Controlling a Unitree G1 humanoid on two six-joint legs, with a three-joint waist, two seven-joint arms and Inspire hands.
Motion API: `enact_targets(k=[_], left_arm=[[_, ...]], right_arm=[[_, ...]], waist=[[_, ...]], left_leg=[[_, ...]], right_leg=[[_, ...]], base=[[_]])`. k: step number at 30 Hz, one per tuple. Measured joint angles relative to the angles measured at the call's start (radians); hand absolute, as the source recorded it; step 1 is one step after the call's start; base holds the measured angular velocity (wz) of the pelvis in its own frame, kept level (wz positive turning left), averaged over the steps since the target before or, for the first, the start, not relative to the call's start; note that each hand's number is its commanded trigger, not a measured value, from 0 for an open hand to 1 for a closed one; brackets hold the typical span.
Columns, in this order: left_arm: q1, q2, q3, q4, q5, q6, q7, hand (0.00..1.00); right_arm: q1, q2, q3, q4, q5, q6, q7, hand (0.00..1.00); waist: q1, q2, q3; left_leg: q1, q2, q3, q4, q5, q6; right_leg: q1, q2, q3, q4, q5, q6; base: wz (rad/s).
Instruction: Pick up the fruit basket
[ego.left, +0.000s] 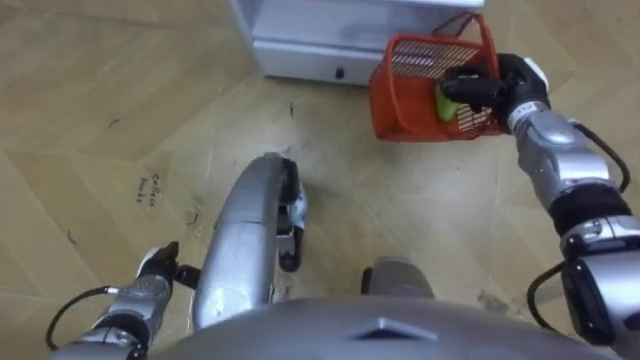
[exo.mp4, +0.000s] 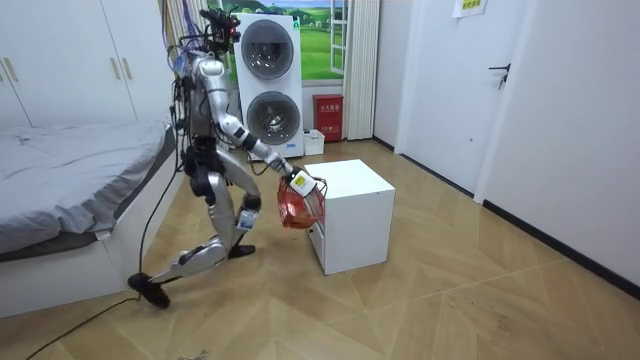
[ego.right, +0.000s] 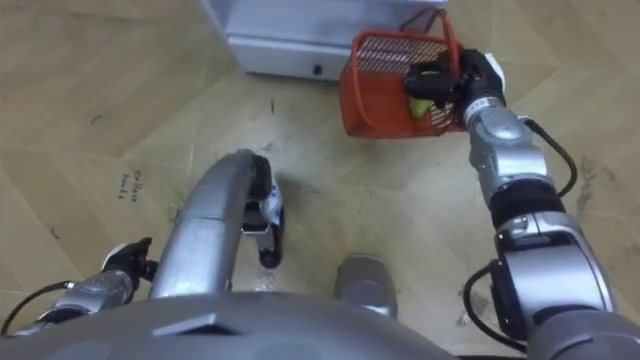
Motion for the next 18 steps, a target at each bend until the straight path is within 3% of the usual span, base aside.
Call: enact_targets(k=[1,2,3,4,5,6,7,8,9,11,12,13,16,18], left_arm=[[-0.005,0.0,-0.003,-0.001,0.0,-0.002,0.014,0.0],[-0.011,0.0,-0.018,0.002,-0.001,-0.01,0.036,0.0],[-0.011,0.0,-0.028,0.0,-0.001,-0.02,0.051,0.0],[-0.011,0.001,-0.032,0.0,-0.001,-0.023,0.056,0.0],[-0.011,0.007,-0.032,0.0,-0.001,-0.026,0.06,0.0],[-0.008,0.012,-0.022,-0.001,-0.002,-0.028,0.066,0.0],[-0.001,0.016,-0.008,-0.002,-0.001,-0.035,0.069,0.0],[0.006,0.009,-0.001,-0.004,-0.001,-0.037,0.07,0.0],[0.019,0.003,0.003,-0.006,0.0,-0.052,0.068,0.0],[0.01,-0.005,0.003,-0.012,-0.002,-0.057,0.065,0.0],[0.014,-0.005,0.004,-0.022,-0.005,-0.059,0.067,0.0],[0.036,-0.005,0.01,-0.023,-0.003,-0.052,0.07,0.0],[0.067,-0.011,0.011,-0.028,0.0,-0.018,0.073,0.0],[0.097,-0.011,0.014,-0.032,0.004,0.014,0.073,0.0]], right_arm=[[0.006,0.001,-0.002,-0.004,-0.014,0.0,-0.001,1.0],[0.01,0.0,-0.002,-0.008,-0.035,0.001,0.0,1.0],[0.019,0.0,-0.001,-0.023,-0.051,-0.001,-0.004,1.0],[0.026,0.001,0.0,-0.032,-0.054,-0.004,-0.009,1.0],[0.035,0.005,0.006,-0.041,-0.058,-0.01,-0.018,1.0],[0.048,0.018,0.008,-0.052,-0.067,-0.013,-0.036,1.0],[0.063,0.026,0.009,-0.075,-0.075,-0.012,-0.05,1.0],[0.07,0.028,0.005,-0.084,-0.079,-0.008,-0.054,1.0],[0.071,0.032,0.005,-0.095,-0.076,0.0,-0.053,1.0],[0.072,0.014,-0.005,-0.108,-0.058,-0.001,-0.048,1.0],[0.072,0.006,-0.015,-0.116,-0.046,-0.001,-0.046,1.0],[0.079,0.011,-0.019,-0.129,-0.037,-0.001,-0.045,1.0],[0.114,0.007,-0.035,-0.204,-0.033,-0.001,-0.029,1.0],[0.129,0.007,-0.038,-0.275,-0.039,-0.001,-0.025,1.0]], waist=[[0.014,0.004,0.0007],[0.037,0.023,0.0004],[0.042,0.045,-0.006],[0.042,0.054,-0.0114],[0.035,0.067,-0.0154],[0.016,0.075,-0.0145],[-0.003,0.083,-0.0079],[-0.012,0.093,-0.0078],[-0.02,0.076,-0.0099],[-0.024,0.059,-0.0048],[-0.011,0.049,-0.0037],[-0.002,0.033,-0.0126],[-0.008,0.024,-0.0146],[0.015,0.016,-0.0202]], left_leg=[[0.035,0.004,-0.009,-0.042,0.014,-0.003],[0.105,0.012,-0.047,-0.12,0.035,-0.016],[0.169,0.014,-0.104,-0.193,0.052,-0.039],[0.198,0.018,-0.13,-0.224,0.06,-0.049],[0.256,0.025,-0.183,-0.262,0.073,-0.063],[0.291,0.038,-0.208,-0.249,0.08,-0.074],[0.292,0.06,-0.168,-0.172,0.082,-0.079],[0.289,0.077,-0.156,-0.14,0.087,-0.081],[0.294,0.081,-0.138,-0.188,0.087,-0.095],[0.264,0.076,-0.097,-0.344,0.105,-0.103],[0.235,0.068,-0.09,-0.434,0.203,-0.093],[0.246,0.065,-0.082,-0.45,0.262,-0.073],[0.326,0.055,-0.052,-0.513,0.271,-0.06],[0.4,0.043,-0.046,-0.569,0.271,-0.06]], right_leg=[[-0.032,0.001,-0.004,0.014,-0.03,0.001],[-0.102,0.002,-0.025,0.018,-0.101,0.002],[-0.159,0.004,-0.065,-0.044,-0.162,-0.002],[-0.182,0.009,-0.091,-0.097,-0.183,-0.006],[-0.21,0.03,-0.135,-0.242,-0.198,-0.019],[-0.204,0.056,-0.169,-0.441,-0.188,-0.038],[-0.175,0.077,-0.186,-0.548,-0.151,-0.057],[-0.149,0.08,-0.191,-0.553,-0.147,-0.062],[-0.12,0.08,-0.185,-0.576,-0.146,-0.065],[-0.076,0.084,-0.151,-0.645,-0.144,-0.062],[-0.057,0.084,-0.146,-0.677,-0.141,-0.054],[-0.033,0.08,-0.146,-0.705,-0.141,-0.042],[0.062,0.073,-0.174,-0.823,-0.114,-0.015],[0.149,0.078,-0.183,-0.926,-0.092,-0.002]], base=[[-0.62],[-0.73],[-0.67],[-0.43],[-0.13],[0.12],[0.3],[0.23],[0.2],[0.17],[-0.08],[-0.05],[0.12],[-0.24]])
